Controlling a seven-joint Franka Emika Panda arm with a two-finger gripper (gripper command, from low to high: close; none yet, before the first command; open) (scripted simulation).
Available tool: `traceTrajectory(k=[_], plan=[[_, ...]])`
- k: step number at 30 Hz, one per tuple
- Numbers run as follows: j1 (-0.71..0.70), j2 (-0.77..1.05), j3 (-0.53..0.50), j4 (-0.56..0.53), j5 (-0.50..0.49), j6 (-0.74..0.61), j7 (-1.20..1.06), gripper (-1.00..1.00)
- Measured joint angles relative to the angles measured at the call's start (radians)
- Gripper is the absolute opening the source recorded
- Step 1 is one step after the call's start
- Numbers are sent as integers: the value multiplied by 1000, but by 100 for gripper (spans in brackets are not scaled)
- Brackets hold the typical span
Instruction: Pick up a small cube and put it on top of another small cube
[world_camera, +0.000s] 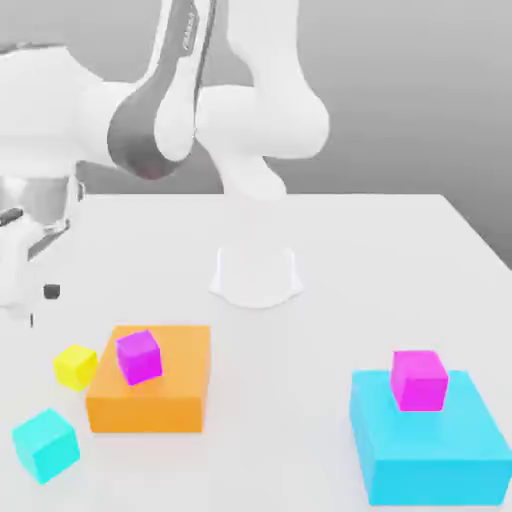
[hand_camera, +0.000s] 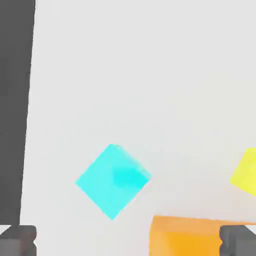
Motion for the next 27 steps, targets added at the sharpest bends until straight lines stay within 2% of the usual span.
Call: traceTrajectory(k=[4,9,10,17,23,27], plan=[[-54,131,-27,-52,28,87,124,0],[-120,311,56,-25,109,228,81,0],[-139,346,77,-18,117,257,75,-100],[-145,355,83,-17,115,265,77,-100],[-104,164,20,-55,23,114,146,-100],[-169,140,-7,-65,67,79,57,-100]])
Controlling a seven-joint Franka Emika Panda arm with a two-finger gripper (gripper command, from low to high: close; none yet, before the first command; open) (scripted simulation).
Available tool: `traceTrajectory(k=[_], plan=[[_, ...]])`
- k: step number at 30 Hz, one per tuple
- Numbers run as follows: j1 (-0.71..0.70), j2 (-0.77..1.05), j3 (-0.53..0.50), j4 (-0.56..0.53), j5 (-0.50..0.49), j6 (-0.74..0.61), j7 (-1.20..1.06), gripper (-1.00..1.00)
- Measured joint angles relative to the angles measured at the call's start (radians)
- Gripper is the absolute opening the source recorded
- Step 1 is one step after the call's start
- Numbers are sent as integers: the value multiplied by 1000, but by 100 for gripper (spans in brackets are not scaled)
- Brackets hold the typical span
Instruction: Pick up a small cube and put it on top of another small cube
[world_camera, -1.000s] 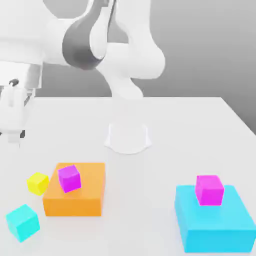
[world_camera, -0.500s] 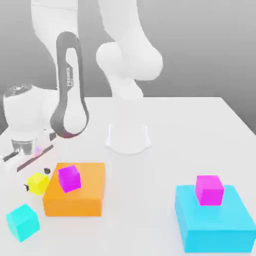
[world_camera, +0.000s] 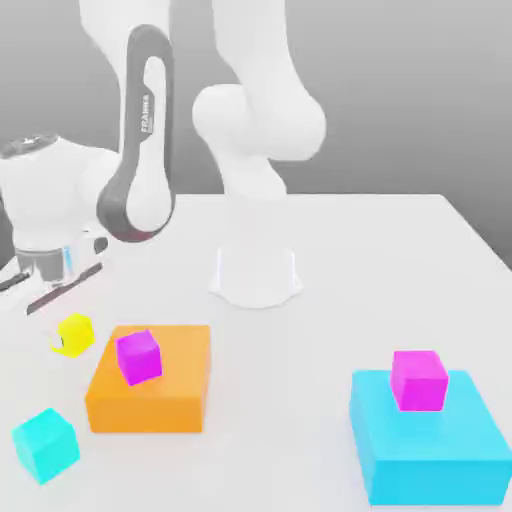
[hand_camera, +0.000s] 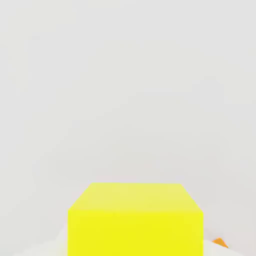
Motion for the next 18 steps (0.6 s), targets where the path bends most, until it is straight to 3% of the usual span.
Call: traceTrajectory(k=[6,18], plan=[[-47,-2,52,24,113,-45,-238,-100],[52,-47,206,110,369,-192,-779,-100]])
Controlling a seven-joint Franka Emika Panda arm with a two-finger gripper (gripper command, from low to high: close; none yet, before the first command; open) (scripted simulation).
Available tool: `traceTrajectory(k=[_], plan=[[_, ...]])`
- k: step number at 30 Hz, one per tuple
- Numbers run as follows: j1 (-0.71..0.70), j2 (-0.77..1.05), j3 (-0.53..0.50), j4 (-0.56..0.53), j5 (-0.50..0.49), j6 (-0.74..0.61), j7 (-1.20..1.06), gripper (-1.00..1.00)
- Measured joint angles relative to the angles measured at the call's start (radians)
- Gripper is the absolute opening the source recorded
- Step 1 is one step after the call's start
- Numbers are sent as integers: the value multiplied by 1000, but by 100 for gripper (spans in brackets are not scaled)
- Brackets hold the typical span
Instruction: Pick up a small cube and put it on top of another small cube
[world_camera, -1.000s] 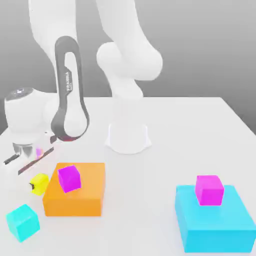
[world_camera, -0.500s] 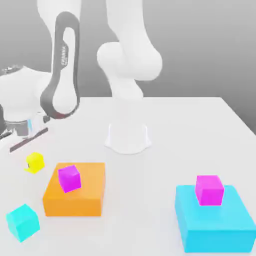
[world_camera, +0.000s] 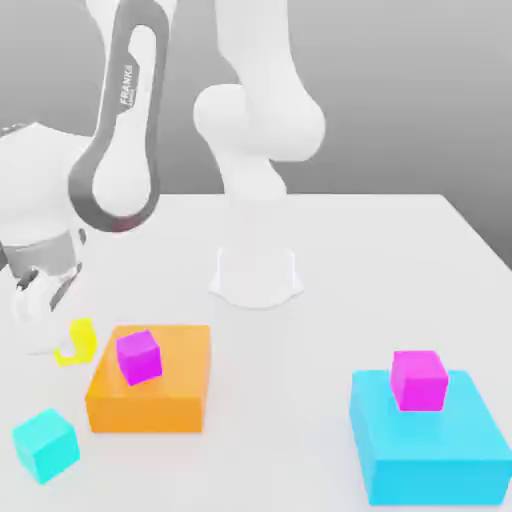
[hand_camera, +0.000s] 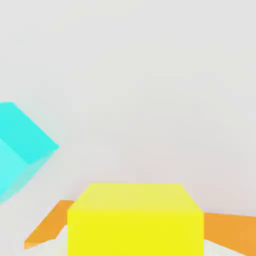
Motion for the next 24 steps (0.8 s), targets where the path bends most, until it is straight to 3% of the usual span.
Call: traceTrajectory(k=[4,8,15,24], plan=[[43,-15,38,30,87,-51,-182,-100],[149,-52,116,52,80,-107,-220,-100],[398,-132,246,83,-7,-202,-190,-100],[551,-229,481,104,-230,-267,42,-100]])
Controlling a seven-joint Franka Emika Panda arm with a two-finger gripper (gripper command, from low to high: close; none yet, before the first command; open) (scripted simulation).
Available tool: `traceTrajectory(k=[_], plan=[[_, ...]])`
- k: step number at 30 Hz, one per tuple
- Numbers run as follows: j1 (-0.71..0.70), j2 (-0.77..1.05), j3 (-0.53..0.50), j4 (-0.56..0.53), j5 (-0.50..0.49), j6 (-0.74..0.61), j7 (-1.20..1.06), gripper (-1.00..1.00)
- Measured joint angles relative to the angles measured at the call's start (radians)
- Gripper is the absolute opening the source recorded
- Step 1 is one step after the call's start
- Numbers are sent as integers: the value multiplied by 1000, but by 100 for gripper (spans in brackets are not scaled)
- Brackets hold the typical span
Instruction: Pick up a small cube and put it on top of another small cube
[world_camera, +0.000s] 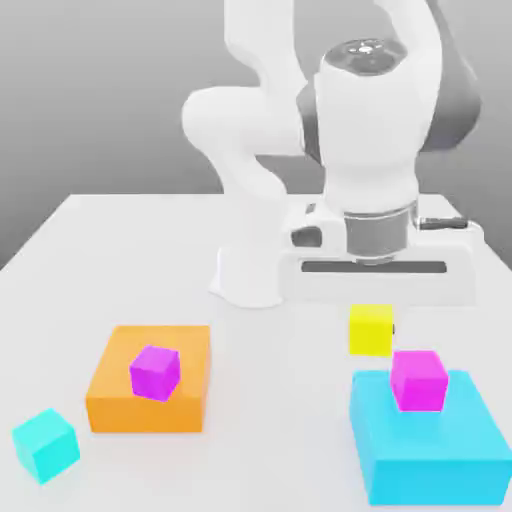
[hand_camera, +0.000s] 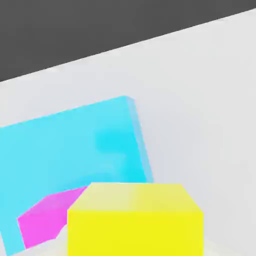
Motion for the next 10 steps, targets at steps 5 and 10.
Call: traceTrajectory(k=[5,10], plan=[[6,90,74,-19,-148,112,133,-100],[1,152,75,-32,-205,178,175,100]])
